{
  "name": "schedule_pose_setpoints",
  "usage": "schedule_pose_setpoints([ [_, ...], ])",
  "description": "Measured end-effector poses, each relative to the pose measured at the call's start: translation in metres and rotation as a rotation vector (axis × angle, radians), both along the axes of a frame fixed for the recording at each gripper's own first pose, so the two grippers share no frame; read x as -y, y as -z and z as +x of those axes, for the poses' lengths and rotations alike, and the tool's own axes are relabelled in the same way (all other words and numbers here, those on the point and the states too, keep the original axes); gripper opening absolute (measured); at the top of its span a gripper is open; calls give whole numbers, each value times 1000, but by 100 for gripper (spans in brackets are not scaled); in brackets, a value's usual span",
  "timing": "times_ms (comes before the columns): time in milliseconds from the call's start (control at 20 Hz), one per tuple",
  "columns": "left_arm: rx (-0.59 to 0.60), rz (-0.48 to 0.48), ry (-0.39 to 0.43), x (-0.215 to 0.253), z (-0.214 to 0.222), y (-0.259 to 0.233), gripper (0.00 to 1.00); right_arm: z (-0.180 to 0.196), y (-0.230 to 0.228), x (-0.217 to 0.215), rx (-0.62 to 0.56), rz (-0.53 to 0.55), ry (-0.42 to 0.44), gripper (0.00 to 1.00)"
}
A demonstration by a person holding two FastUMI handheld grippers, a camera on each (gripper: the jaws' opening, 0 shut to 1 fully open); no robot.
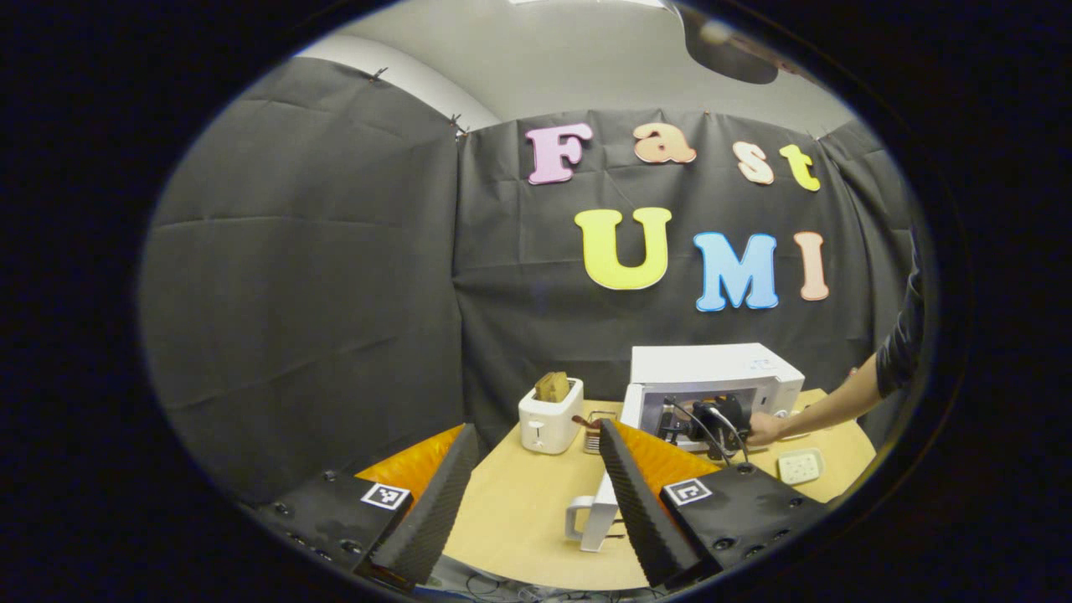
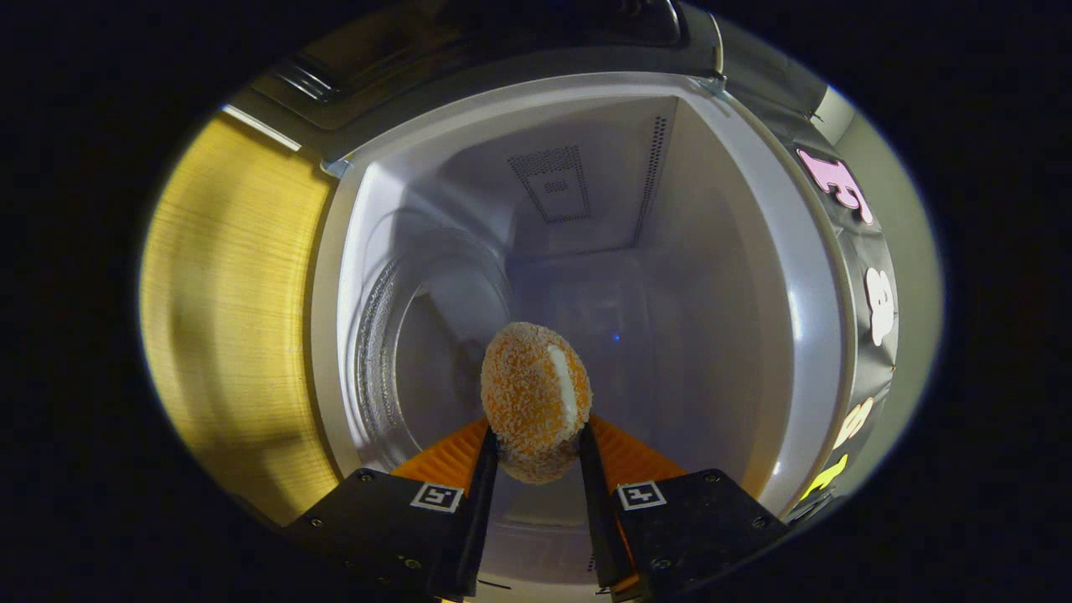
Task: Open the microwave oven with the left hand, put the food in, and close the microwave oven.
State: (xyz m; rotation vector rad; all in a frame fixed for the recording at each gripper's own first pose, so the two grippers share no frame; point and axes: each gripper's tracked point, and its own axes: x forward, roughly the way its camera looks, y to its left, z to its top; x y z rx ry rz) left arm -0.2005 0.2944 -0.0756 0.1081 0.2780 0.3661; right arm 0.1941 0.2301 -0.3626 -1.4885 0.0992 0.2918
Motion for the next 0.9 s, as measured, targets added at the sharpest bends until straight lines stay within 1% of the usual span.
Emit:
schedule_pose_setpoints([
  [150,-12,7,0,0,4,4,94,4,3,4,-6,-3,4,54],
  [200,-13,7,1,1,5,3,95,5,4,7,-8,-4,11,56],
  [300,-12,6,6,4,10,3,95,6,-1,10,-18,14,21,67],
  [350,-10,3,11,6,14,6,95,11,-8,6,-22,31,19,75],
  [400,-4,0,16,7,17,4,94,5,-5,6,-33,57,19,85],
  [600,9,-12,42,13,30,6,94,-22,-4,14,-98,137,34,86],
  [900,36,-30,123,32,57,6,95,-71,-14,32,-159,250,40,86],
])
